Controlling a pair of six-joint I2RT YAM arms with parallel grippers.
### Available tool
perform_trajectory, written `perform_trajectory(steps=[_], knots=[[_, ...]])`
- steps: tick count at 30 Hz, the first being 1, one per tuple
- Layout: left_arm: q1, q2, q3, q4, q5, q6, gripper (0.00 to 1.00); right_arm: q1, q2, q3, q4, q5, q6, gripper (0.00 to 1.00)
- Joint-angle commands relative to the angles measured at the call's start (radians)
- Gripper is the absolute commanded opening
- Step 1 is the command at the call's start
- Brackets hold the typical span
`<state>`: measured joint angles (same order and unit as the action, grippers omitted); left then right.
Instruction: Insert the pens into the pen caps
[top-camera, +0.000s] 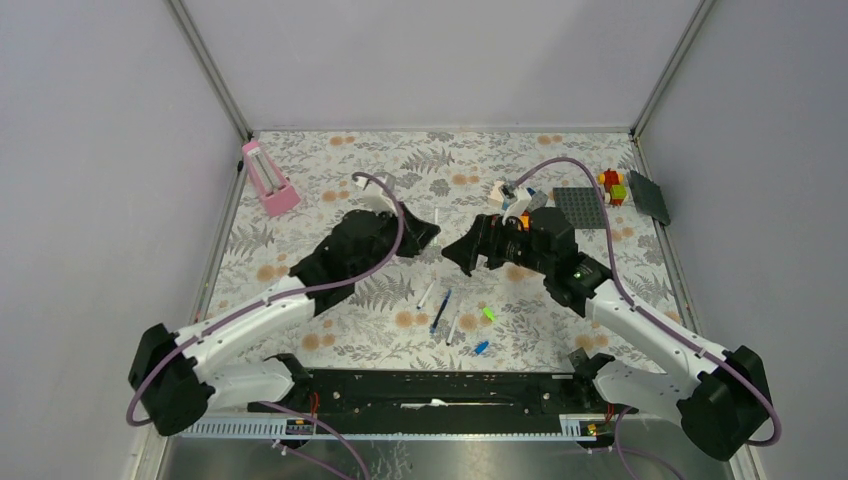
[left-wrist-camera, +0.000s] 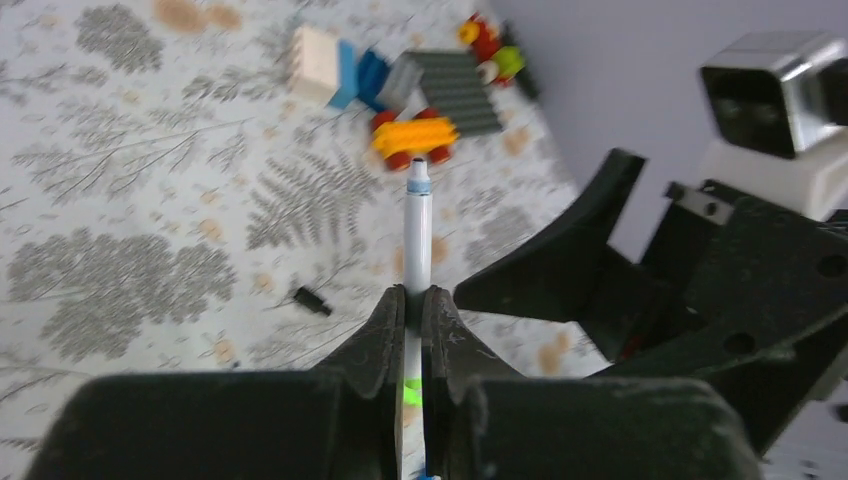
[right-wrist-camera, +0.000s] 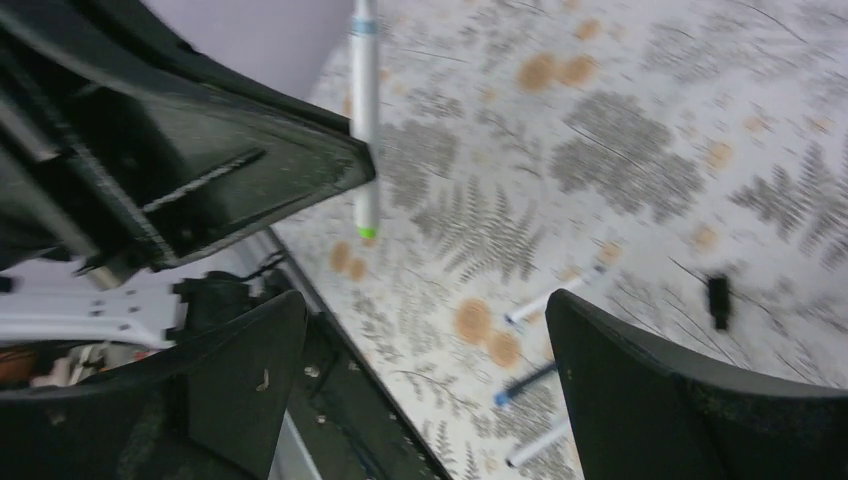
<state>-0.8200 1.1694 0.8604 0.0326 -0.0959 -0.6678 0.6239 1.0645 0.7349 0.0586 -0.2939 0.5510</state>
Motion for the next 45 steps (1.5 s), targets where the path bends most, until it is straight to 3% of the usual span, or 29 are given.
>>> perform_trajectory(steps=[1, 5, 11, 14, 17, 25, 45], knots=[[0.034, -0.112, -0.105, 0.282, 0.091, -0.13, 0.0, 0.028, -0.015, -0.019, 0.312, -0.198, 0.115, 0.95], [0.053, -0.181, -0.183, 0.411, 0.149, -0.202, 0.0, 0.07, 0.022, -0.04, 0.488, -0.294, 0.176, 0.89], [0.053, -0.257, -0.301, 0.612, 0.153, -0.289, 0.0, 0.147, 0.041, -0.016, 0.557, -0.282, 0.182, 0.81], [0.055, -0.271, -0.331, 0.66, 0.153, -0.309, 0.0, 0.16, 0.055, -0.01, 0.576, -0.277, 0.186, 0.72], [0.055, -0.283, -0.34, 0.67, 0.156, -0.323, 0.0, 0.164, 0.061, -0.013, 0.591, -0.267, 0.188, 0.65], [0.055, -0.329, -0.34, 0.654, 0.173, -0.361, 0.0, 0.163, 0.045, 0.007, 0.539, -0.217, 0.133, 0.65], [0.055, -0.359, -0.351, 0.622, 0.194, -0.329, 0.0, 0.163, 0.048, 0.102, 0.517, -0.155, 0.107, 0.42]])
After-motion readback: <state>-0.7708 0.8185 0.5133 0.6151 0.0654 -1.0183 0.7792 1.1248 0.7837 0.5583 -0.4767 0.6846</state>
